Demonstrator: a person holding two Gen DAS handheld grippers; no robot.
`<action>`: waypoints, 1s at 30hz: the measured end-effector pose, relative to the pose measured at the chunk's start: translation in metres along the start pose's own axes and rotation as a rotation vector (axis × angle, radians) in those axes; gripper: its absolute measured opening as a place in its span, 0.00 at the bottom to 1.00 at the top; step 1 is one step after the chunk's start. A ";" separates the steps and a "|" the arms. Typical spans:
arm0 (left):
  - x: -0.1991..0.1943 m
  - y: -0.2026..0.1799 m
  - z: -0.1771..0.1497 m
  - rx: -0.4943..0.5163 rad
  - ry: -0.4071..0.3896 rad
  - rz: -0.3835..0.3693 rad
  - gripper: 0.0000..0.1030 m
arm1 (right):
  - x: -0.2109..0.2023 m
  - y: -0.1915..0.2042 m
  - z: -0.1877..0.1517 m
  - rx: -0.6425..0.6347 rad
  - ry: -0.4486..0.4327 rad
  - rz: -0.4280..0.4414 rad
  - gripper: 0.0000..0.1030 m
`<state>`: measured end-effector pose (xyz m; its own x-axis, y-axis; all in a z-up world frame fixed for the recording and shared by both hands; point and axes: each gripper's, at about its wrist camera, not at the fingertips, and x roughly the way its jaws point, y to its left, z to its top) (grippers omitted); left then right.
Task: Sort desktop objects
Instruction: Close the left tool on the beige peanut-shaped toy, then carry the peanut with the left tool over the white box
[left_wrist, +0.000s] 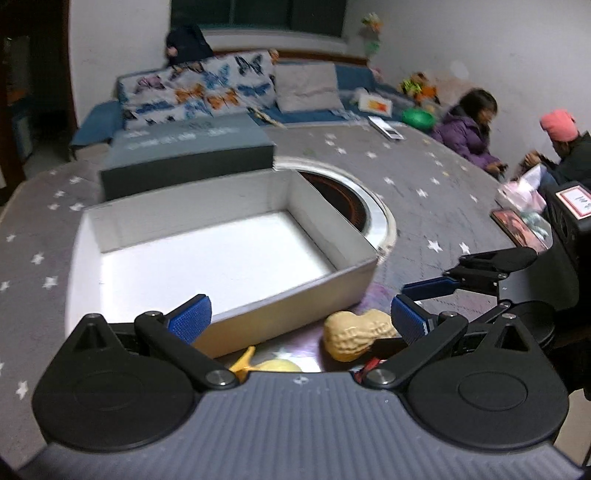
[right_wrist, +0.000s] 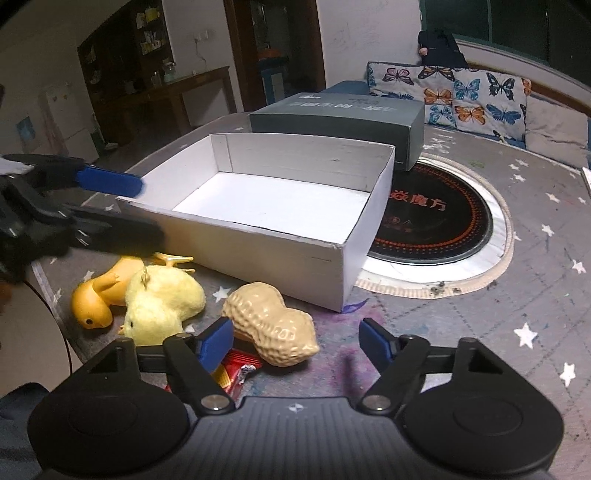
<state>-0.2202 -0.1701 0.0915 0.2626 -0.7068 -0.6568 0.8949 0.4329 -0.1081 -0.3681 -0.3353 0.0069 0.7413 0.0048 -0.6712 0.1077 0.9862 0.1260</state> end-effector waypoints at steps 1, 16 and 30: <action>0.005 -0.001 0.001 -0.002 0.017 -0.019 0.97 | 0.001 -0.001 -0.001 0.005 0.001 0.006 0.71; 0.068 -0.002 0.003 -0.066 0.232 -0.204 0.64 | 0.013 -0.009 -0.005 0.076 0.022 0.084 0.58; 0.083 -0.003 0.002 -0.105 0.263 -0.234 0.57 | 0.015 -0.008 -0.008 0.078 0.032 0.089 0.46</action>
<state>-0.2006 -0.2314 0.0388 -0.0588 -0.6311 -0.7735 0.8745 0.3412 -0.3448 -0.3633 -0.3420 -0.0105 0.7291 0.0979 -0.6774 0.0947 0.9658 0.2414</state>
